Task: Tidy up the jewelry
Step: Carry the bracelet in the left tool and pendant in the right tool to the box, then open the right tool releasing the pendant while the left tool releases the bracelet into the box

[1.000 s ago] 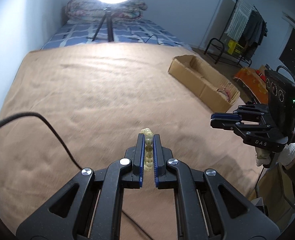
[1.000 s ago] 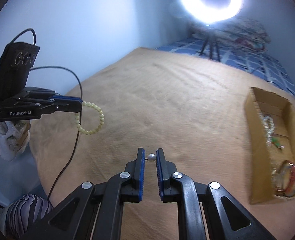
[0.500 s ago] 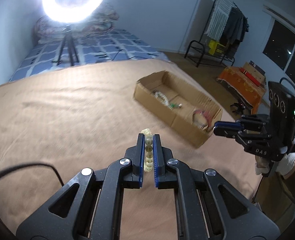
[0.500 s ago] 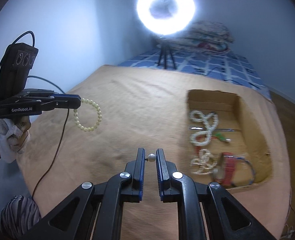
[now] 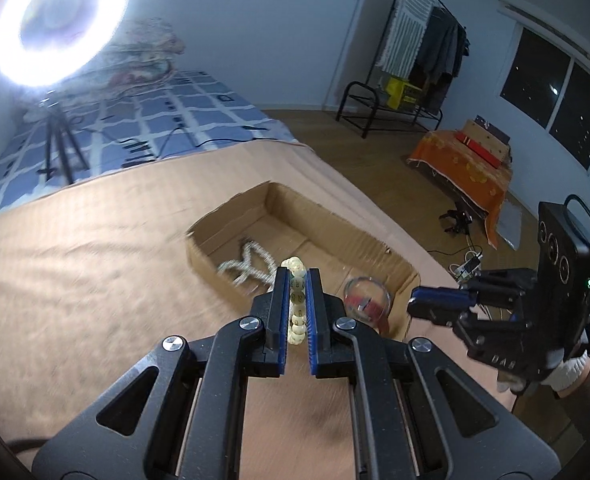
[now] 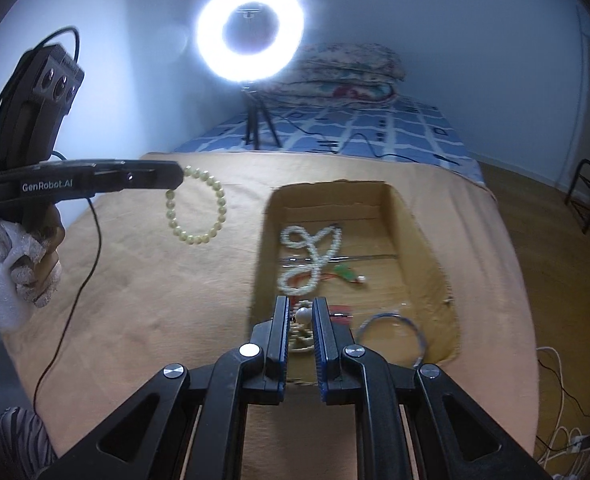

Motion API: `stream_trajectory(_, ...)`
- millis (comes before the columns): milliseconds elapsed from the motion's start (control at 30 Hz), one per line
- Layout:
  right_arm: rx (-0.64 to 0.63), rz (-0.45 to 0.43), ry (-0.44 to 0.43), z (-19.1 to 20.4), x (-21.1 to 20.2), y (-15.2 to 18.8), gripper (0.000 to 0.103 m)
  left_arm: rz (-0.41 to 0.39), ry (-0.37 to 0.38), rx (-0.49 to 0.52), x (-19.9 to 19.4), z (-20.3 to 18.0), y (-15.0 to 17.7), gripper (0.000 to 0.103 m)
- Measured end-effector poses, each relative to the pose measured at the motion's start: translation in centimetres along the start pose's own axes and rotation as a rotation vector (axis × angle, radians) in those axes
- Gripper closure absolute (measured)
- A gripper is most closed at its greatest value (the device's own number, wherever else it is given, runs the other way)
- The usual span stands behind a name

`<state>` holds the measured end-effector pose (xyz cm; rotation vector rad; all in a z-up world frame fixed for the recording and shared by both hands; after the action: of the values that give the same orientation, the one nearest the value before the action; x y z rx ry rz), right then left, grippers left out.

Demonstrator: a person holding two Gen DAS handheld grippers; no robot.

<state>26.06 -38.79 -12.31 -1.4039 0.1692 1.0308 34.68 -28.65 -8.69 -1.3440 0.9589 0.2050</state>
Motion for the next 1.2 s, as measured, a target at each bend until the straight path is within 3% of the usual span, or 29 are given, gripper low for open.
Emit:
stream_trajectory(333, 0.04, 0.007, 0.048, -3.6, 1.0, 0.5, 0.094, 0.048, 0.005, 0.019, 5.7, -3.8, -1.8, 0.098)
stream_trajectory(700, 0.069, 0.019, 0.077, -6.0, 1.7, 1.5, 0.094, 0.089, -0.029, 0.016, 10.0, -5.1, -1.8, 0.098)
stream_trajectory(1200, 0.075, 0.031, 0.089, -6.6, 2.6, 1.5, 0.094, 0.106, -0.071, 0.02, 11.2, -4.8, -0.8, 0.098)
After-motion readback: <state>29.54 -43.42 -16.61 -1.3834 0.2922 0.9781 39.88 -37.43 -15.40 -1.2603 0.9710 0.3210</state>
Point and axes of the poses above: each gripper's, at about its wrist camera, not at the fingertips, and x roughly the way its jaws point, z to its left, y to its underside, the point moved 8 cm from there along x, roughly the way its jaws point, and after that the axes turned 14 degrees about -y, right-handed, at the moved point
